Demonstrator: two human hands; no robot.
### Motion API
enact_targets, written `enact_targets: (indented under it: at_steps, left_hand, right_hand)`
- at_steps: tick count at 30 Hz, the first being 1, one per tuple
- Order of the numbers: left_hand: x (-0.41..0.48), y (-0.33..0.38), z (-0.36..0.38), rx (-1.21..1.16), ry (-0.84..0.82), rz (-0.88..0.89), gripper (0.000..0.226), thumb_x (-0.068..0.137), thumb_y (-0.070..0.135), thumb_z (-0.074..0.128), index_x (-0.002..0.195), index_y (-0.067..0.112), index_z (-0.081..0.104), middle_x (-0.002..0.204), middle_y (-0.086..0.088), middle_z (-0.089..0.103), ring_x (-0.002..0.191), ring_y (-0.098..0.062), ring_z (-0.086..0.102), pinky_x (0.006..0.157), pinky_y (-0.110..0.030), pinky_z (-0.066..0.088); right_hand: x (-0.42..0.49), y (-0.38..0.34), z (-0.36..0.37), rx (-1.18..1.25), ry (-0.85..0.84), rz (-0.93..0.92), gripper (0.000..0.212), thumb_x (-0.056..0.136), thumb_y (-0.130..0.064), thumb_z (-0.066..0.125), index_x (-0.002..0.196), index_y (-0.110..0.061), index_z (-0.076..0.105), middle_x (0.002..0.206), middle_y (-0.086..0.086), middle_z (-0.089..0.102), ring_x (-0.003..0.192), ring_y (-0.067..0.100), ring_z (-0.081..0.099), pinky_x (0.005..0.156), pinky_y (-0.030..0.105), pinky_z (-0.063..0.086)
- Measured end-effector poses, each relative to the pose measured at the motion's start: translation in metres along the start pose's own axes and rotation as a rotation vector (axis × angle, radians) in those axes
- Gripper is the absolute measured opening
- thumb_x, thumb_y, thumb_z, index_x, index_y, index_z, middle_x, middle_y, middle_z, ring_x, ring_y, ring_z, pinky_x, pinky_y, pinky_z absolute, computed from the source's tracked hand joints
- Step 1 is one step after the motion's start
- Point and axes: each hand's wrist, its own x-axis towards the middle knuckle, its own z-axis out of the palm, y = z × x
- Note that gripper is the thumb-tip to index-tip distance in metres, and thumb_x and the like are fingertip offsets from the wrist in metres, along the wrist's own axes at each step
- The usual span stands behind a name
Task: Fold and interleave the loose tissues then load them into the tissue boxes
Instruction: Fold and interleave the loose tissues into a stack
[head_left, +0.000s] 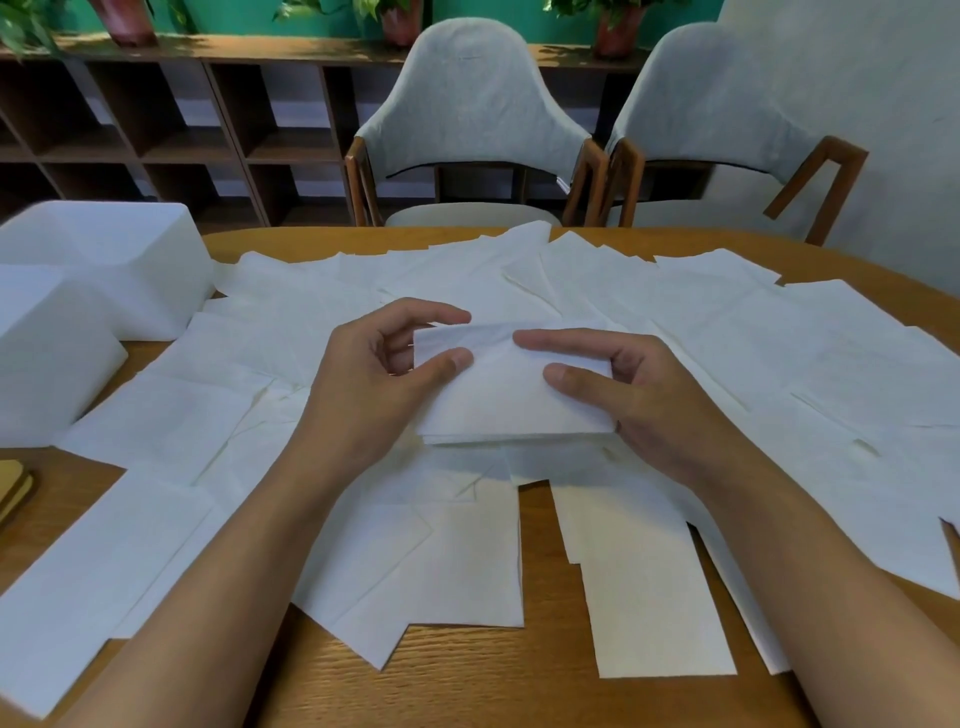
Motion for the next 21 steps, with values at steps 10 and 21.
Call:
enact_targets:
  at_steps: [10,21]
  left_hand:
    - [-0.007,-0.014,0.014,0.396,0.011,0.405,0.037,0.086,0.037,0.085,0.114,0.019,0.068,0.108,0.006,0.064,0.093,-0.009,0.058,0.077,-0.010,0.042]
    - [-0.016,-0.026,0.034,0.616,-0.429,0.494,0.015,0.084,0.038,0.083,0.095,0.029,0.080,0.105,0.013,0.064,0.097,-0.007,0.057,0.070,-0.033,0.058]
  right_hand:
    - [0.007,0.006,-0.010,-0.125,0.198,-0.073,0.030,0.101,-0.019,0.060,0.121,-0.039,0.070,0.116,-0.048,0.057,0.116,-0.024,0.045,0.097,0.001,0.036]
    - [0.011,0.014,-0.006,-0.138,0.250,-0.083,0.030,0.101,-0.018,0.059,0.118,-0.039,0.071,0.117,-0.046,0.059,0.121,-0.019,0.046,0.103,0.009,0.035]
